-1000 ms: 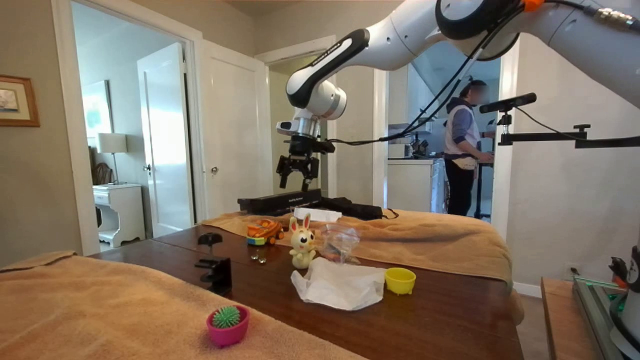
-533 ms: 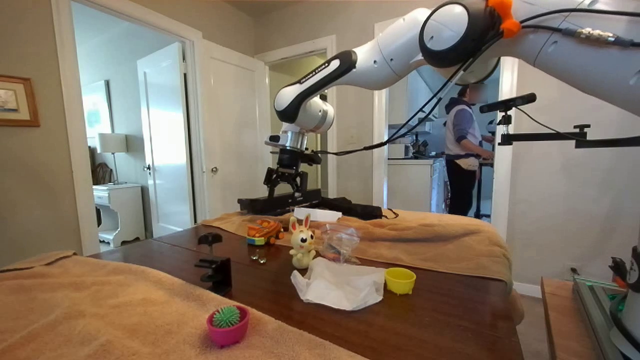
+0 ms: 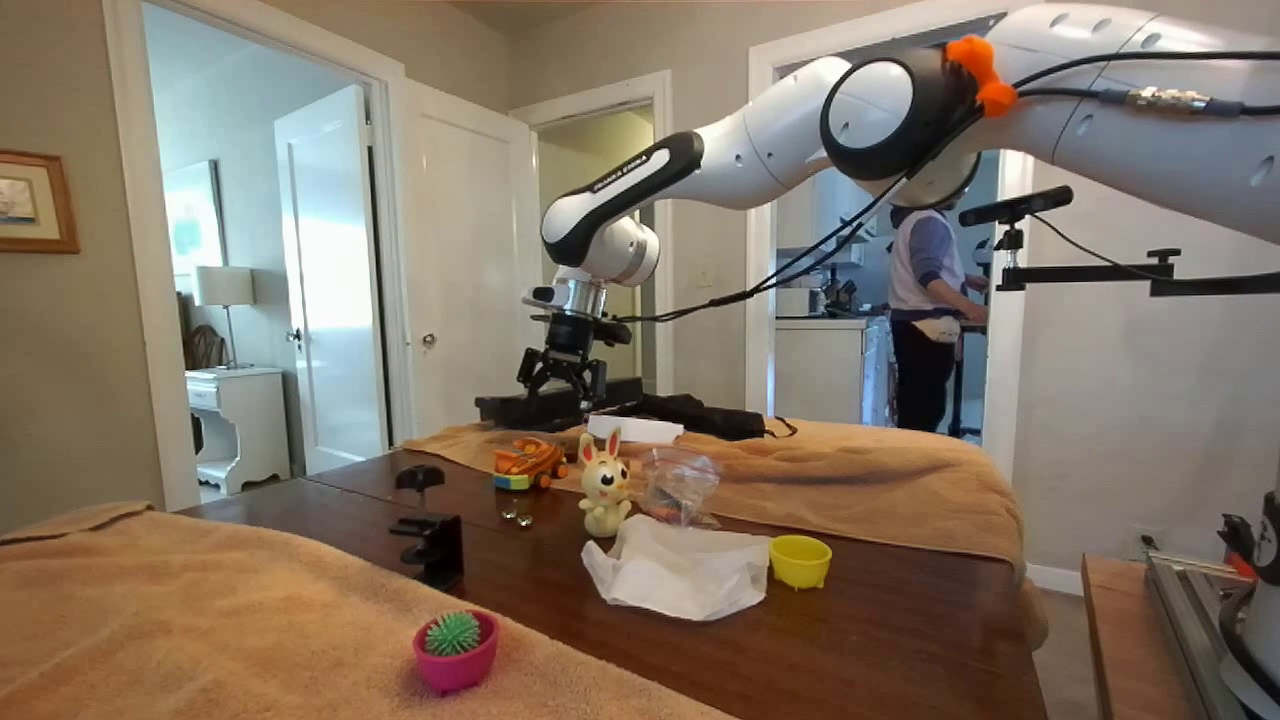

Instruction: Move the toy car to the left then forward

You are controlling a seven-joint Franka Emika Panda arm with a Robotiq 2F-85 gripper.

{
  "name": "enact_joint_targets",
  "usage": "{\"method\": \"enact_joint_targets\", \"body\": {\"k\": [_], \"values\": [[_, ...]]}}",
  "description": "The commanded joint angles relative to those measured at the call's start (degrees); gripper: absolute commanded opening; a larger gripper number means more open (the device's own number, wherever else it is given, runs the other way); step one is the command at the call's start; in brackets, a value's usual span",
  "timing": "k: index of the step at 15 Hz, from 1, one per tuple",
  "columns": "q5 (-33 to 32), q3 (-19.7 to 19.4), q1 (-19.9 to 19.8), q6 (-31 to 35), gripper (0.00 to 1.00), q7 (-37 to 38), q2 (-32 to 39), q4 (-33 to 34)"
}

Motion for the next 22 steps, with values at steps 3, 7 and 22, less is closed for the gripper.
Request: {"method": "enact_joint_targets", "body": {"k": [3,7,22], "values": [[-2.6,0.6,0.8,-1.3,1.00,-1.4,6.1,8.7],[-2.9,0.6,1.0,-1.5,1.00,-1.6,8.2,11.4],[-1.8,0.4,1.7,-4.9,1.00,-1.2,14.8,20.7]]}}
